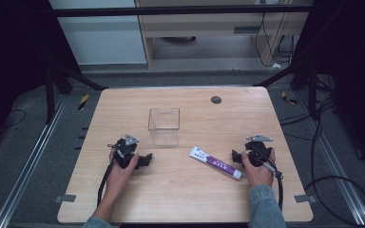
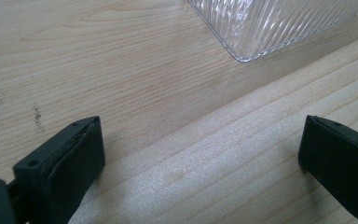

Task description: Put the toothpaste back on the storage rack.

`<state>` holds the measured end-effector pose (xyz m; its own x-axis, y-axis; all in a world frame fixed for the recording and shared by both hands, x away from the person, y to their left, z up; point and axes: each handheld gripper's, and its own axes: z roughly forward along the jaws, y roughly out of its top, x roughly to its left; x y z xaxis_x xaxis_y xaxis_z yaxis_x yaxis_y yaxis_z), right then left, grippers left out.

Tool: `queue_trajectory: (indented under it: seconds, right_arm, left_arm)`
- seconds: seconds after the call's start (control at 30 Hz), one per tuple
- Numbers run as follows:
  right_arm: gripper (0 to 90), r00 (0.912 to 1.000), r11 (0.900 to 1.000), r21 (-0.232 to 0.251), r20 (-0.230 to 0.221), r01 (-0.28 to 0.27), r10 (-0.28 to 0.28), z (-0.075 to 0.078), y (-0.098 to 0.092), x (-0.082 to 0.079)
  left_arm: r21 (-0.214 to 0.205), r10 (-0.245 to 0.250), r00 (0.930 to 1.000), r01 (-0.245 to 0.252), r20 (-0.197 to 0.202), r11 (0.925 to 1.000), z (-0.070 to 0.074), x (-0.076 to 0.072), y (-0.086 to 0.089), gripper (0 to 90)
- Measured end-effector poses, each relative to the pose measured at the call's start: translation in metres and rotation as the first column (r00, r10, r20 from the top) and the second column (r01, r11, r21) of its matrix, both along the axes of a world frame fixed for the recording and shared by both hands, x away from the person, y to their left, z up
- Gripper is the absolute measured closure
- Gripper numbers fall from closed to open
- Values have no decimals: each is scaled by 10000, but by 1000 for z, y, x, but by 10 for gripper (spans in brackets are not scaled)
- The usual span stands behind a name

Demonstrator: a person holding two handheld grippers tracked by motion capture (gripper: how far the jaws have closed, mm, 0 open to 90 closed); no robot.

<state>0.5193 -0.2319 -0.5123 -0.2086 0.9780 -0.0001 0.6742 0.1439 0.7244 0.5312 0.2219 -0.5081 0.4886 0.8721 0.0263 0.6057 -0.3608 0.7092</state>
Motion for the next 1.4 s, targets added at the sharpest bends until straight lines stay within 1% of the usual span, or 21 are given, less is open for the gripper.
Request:
queue_trajectory:
  seconds: [0.43,0.47,0.5,0.53,0.6,0.67,0.7,0.73,0.77,0.8,0.83,0.87,0.9,0.93,1.03,1.13,1.17,1.23,1.3,1.37,1.4]
  right_arm:
    - [6,10000,10000,3,-7,-60,60,0,0,0]
    - [14,9999,9999,-2,14,-112,112,0,-1,-1]
    - [81,9997,9998,13,44,-223,223,1,-2,-2]
    - [120,9995,9995,-80,-10,-302,302,4,-4,-3]
    - [115,9988,9986,-318,245,-417,425,12,-5,-9]
    - [132,9974,9976,-343,362,-603,616,21,-4,-15]
    - [132,9954,9956,-404,403,-850,867,27,-3,-20]
    - [132,9954,9956,-404,403,-850,867,27,-3,-20]
    - [133,9921,9925,-495,515,-1121,1146,36,-1,-26]
    - [134,9914,9917,-496,503,-1184,1209,39,0,-28]
    - [134,9889,9891,-502,475,-1381,1405,41,1,-30]
    - [134,9889,9891,-502,475,-1381,1405,41,1,-30]
    - [148,9854,9850,-474,309,-1656,1672,45,4,-33]
    - [151,9841,9835,-448,241,-1750,1762,45,5,-33]
    - [180,9748,9728,-622,-55,-2231,2232,48,11,-34]
    - [209,9645,9635,-467,-290,-2637,2626,53,15,-33]
    - [223,9598,9590,-468,-392,-2794,2778,55,17,-33]
    - [251,9475,9475,-418,-579,-3171,3145,58,22,-32]
    - [288,9382,9374,-591,-708,-3431,3389,62,27,-31]
    - [302,9262,9258,-617,-847,-3728,3673,66,33,-30]
    - [312,9230,9230,-623,-922,-3798,3736,68,36,-29]
  left_arm:
    - [-74,70,10000,-70,-5,9999,0,0,0,0]
    - [-69,66,10000,-67,-7,10000,0,0,0,0]
    - [-65,66,10000,-66,-8,10000,0,0,0,0]
    - [-65,66,10000,-66,-8,10000,0,0,0,0]
    - [-72,70,10000,-70,-7,9999,0,0,0,0]
    - [-67,66,10000,-66,-9,10000,0,0,0,0]
    - [-67,66,10000,-66,-8,10000,0,0,0,0]
    - [-67,66,10000,-66,-8,10000,0,0,0,0]
    - [-66,66,10000,-66,-8,10000,0,0,0,0]
    - [-72,70,10000,-70,-6,10000,0,0,0,0]
    - [-73,70,10000,-70,-7,9999,0,0,0,0]
    - [-73,70,10000,-70,-7,9999,0,0,0,0]
    - [-73,70,10000,-70,-7,9999,0,0,0,0]
    - [-71,68,10000,-68,-6,10000,0,0,0,0]
    - [-74,69,10000,-69,-5,9999,0,0,0,0]
    - [-73,67,10000,-67,-7,10000,0,0,0,0]
    - [-68,65,10000,-65,-10,10000,0,0,0,0]
    - [-73,67,10000,-67,-6,10000,0,0,0,0]
    - [-62,62,10000,-62,-8,10000,0,0,0,0]
    - [-63,61,10000,-61,-8,10000,0,0,0,0]
    - [-70,66,10000,-66,-5,10000,0,0,0,0]
